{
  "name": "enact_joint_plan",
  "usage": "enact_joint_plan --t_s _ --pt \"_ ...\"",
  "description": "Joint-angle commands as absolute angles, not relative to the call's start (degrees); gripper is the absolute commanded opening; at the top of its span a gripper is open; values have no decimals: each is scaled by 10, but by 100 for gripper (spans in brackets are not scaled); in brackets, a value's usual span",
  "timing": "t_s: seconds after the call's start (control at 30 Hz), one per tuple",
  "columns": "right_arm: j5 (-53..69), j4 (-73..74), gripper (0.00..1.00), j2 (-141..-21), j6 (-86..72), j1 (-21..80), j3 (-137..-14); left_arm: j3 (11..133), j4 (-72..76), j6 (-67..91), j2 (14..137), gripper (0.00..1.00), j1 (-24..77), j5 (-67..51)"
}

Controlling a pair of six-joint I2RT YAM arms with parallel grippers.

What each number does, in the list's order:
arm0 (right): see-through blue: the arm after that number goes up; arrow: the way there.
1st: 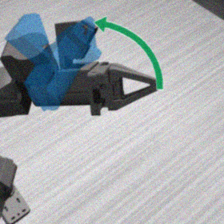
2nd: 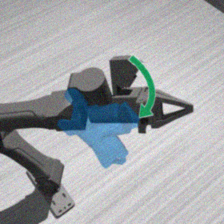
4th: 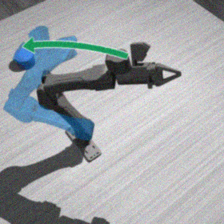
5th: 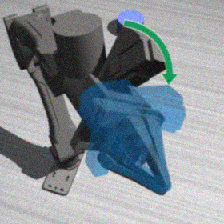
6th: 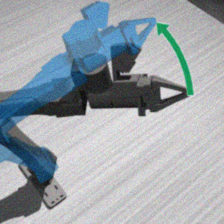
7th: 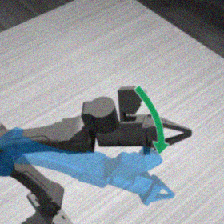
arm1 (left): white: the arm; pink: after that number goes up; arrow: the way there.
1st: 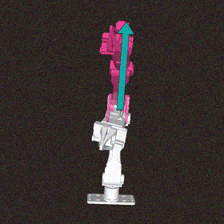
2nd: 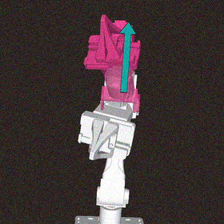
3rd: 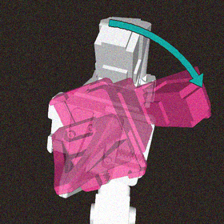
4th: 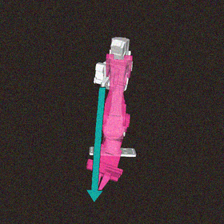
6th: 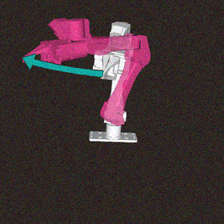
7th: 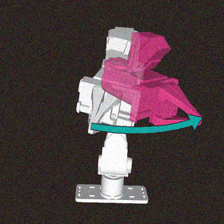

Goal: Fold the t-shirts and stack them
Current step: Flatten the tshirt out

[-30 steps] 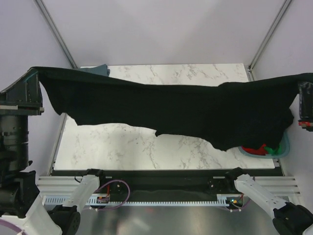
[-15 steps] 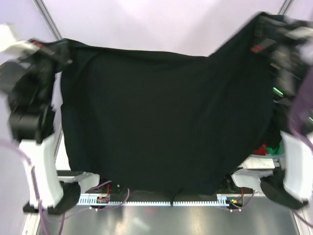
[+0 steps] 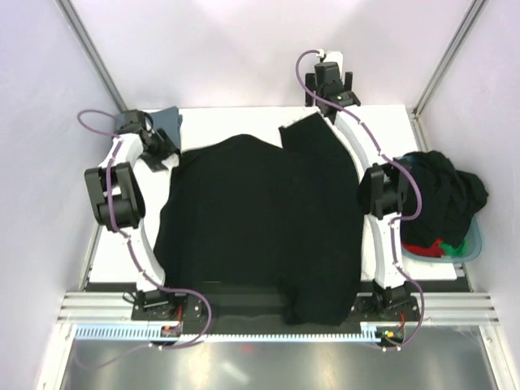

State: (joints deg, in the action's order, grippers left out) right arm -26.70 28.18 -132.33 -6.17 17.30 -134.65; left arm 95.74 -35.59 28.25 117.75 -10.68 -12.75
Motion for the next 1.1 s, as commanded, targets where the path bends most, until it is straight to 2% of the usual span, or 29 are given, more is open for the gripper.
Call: enact_joint_plan --t_s 0.0,0.1,0.27,0.4,0.5,0.77,0.93,1.07 --pt "-296 293 98 -1207 -94 188 -1272 926 -368 284 1082 80 -108 -179" --pt "-282 244 98 -1089 -134 188 -1086 885 -365 272 1016 82 -108 -136" --pt "-216 243 98 -951 -203 188 -892 793 -353 258 923 81 -103 -105" --pt "-148 243 98 -914 -253 184 -760 705 -326 259 871 80 -104 -121" --pt "-109 243 98 -932 -277 170 -730 637 -296 272 849 79 -104 -140" --pt "-24 274 98 -1094 -285 120 -813 478 -195 380 797 73 -104 -178" --pt "-25 323 98 -1190 -274 84 -938 385 -134 411 760 71 -103 -142" --pt "-17 347 98 -1301 -257 76 -1054 367 -106 432 769 71 -103 -130"
